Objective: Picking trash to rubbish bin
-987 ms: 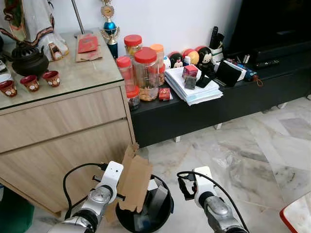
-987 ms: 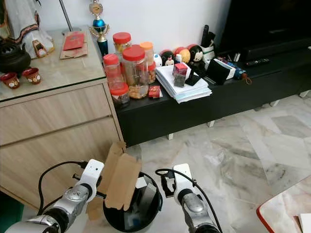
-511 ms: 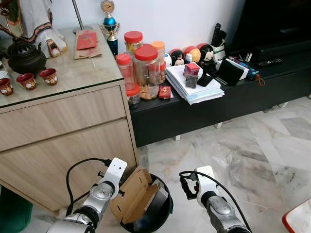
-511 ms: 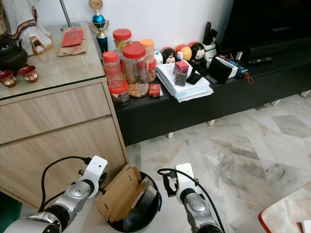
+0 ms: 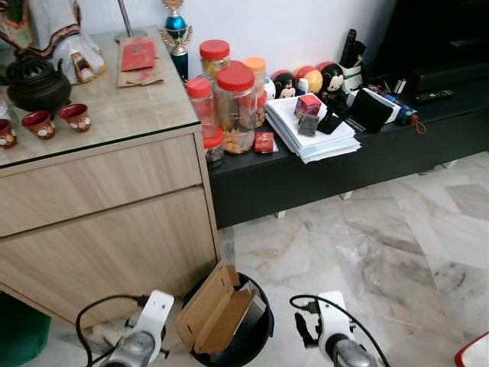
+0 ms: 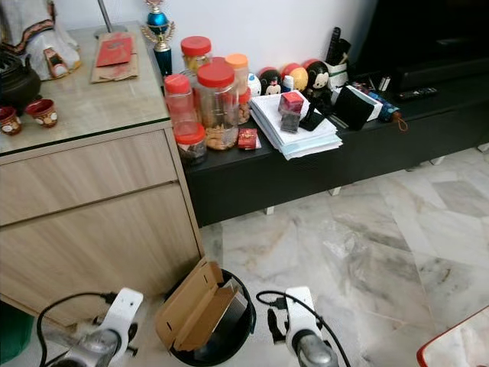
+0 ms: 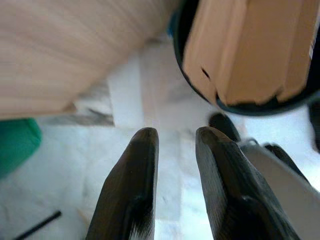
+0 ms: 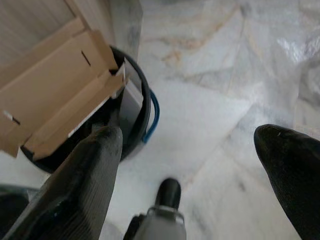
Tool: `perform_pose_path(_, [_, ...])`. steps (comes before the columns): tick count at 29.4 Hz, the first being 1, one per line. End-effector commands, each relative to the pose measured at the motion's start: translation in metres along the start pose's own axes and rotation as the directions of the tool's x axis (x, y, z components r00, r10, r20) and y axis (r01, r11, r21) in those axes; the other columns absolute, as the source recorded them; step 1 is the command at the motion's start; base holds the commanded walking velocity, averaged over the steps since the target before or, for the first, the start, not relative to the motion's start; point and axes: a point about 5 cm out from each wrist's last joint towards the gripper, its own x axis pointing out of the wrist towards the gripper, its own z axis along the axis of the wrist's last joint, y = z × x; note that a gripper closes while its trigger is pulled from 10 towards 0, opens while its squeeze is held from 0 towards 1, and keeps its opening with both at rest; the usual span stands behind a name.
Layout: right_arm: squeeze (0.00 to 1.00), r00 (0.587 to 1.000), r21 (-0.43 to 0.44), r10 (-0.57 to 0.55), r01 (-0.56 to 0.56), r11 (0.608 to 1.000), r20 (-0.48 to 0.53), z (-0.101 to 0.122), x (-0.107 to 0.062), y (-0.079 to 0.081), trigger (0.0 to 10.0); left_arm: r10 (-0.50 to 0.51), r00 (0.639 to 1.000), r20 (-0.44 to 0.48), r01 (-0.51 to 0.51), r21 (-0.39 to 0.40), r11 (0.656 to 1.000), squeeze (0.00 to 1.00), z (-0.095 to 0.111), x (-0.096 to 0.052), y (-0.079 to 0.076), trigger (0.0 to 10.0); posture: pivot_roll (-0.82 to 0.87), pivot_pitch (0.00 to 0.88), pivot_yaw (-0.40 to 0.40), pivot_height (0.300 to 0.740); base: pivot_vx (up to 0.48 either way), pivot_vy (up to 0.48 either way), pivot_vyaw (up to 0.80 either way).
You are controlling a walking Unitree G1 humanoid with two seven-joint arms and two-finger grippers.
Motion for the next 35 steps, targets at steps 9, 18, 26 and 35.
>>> perform_pose_path(9, [0.00, 0.993, 0.052, -0.039, 0.045, 0.998, -0.115, -0.032, -0.010, -0.004, 10.0, 0.104, 0.994, -0.045, -0.110, -0.151, 0.982, 0.00, -0.024, -0.005, 0.008, 10.0, -0.10, 0.030, 0.032, 0.740, 0.000, 0.000, 0.00])
perform_pose_path(18, [0.00, 0.988, 0.074, -0.054, 0.066, 0.995, -0.146, -0.042, -0.013, -0.001, 10.0, 0.099, 0.994, -0.040, -0.104, -0.173, 0.979, 0.00, -0.030, -0.006, 0.008, 10.0, -0.10, 0.012, 0.045, 0.740, 0.000, 0.000, 0.00])
perform_pose_path(26, [0.00, 0.986, 0.077, -0.056, 0.069, 0.995, -0.157, -0.045, -0.014, 0.000, 10.0, 0.107, 0.994, -0.026, -0.110, -0.174, 0.979, 0.00, -0.025, -0.006, 0.012, 10.0, -0.10, 0.000, 0.049, 0.740, -0.226, 0.000, 0.00])
perform_pose_path(35, [0.00, 0.988, 0.078, -0.060, 0.072, 0.994, -0.144, -0.040, -0.013, -0.001, 10.0, 0.106, 0.994, -0.020, -0.108, -0.179, 0.978, 0.00, -0.024, -0.006, 0.012, 10.0, -0.10, 0.000, 0.051, 0.740, -0.340, 0.000, 0.00])
